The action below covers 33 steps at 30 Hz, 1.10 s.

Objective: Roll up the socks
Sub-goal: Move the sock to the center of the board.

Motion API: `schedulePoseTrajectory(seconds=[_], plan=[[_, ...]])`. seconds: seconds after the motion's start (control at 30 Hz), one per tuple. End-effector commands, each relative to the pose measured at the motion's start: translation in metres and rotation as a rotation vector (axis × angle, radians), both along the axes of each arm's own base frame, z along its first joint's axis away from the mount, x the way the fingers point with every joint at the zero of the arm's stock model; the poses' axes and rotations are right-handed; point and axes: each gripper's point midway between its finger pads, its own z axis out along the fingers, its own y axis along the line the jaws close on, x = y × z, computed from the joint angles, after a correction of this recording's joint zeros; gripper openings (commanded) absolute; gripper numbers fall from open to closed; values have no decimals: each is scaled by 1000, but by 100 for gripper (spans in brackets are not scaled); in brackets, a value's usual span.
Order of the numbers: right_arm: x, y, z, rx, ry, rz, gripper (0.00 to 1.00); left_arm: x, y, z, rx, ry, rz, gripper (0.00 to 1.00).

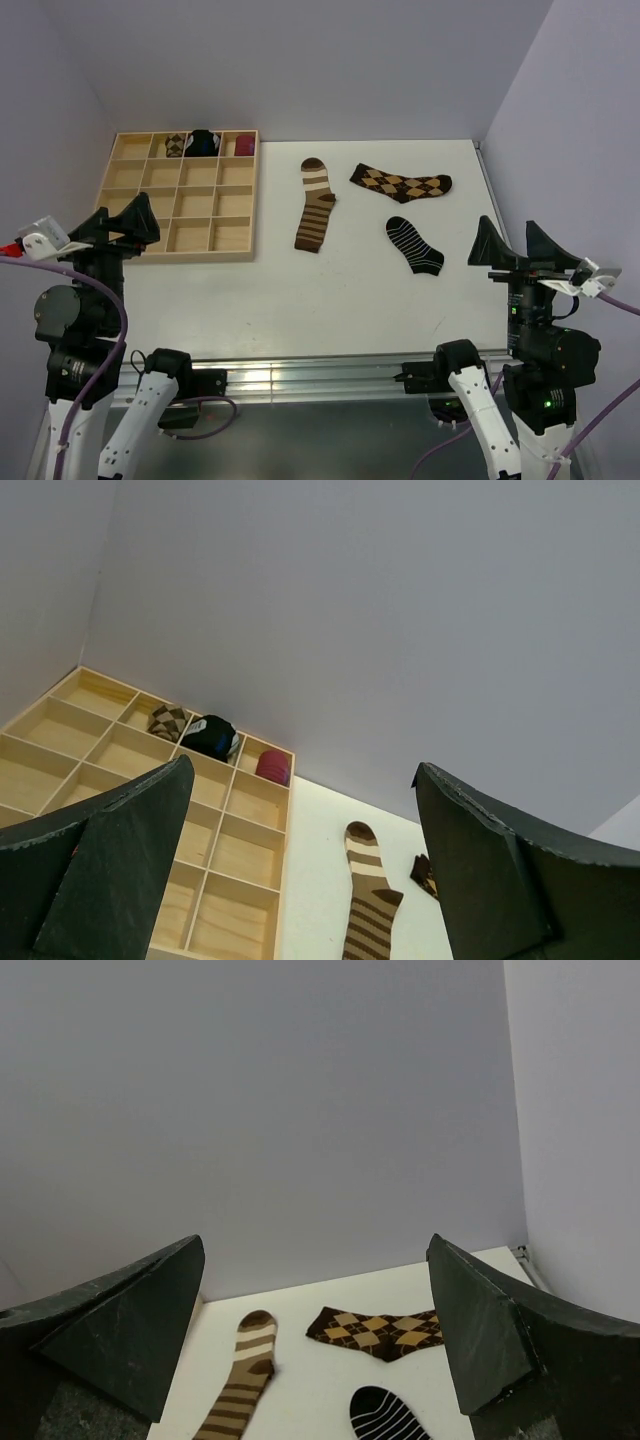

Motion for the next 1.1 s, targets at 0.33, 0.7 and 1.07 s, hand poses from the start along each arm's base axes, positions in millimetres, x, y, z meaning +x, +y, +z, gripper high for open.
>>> schedulePoseTrajectory(seconds=[0.33, 0.7, 1.07], plan=[[59, 43, -41, 89, 246, 188, 100, 33, -28, -25, 36, 83, -116, 99], [169, 114, -103, -37, 556, 394, 100, 66, -58, -82, 67, 216, -247, 99], [263, 221, -220, -416, 898, 629, 78, 75, -61, -122, 101, 275, -249, 99]])
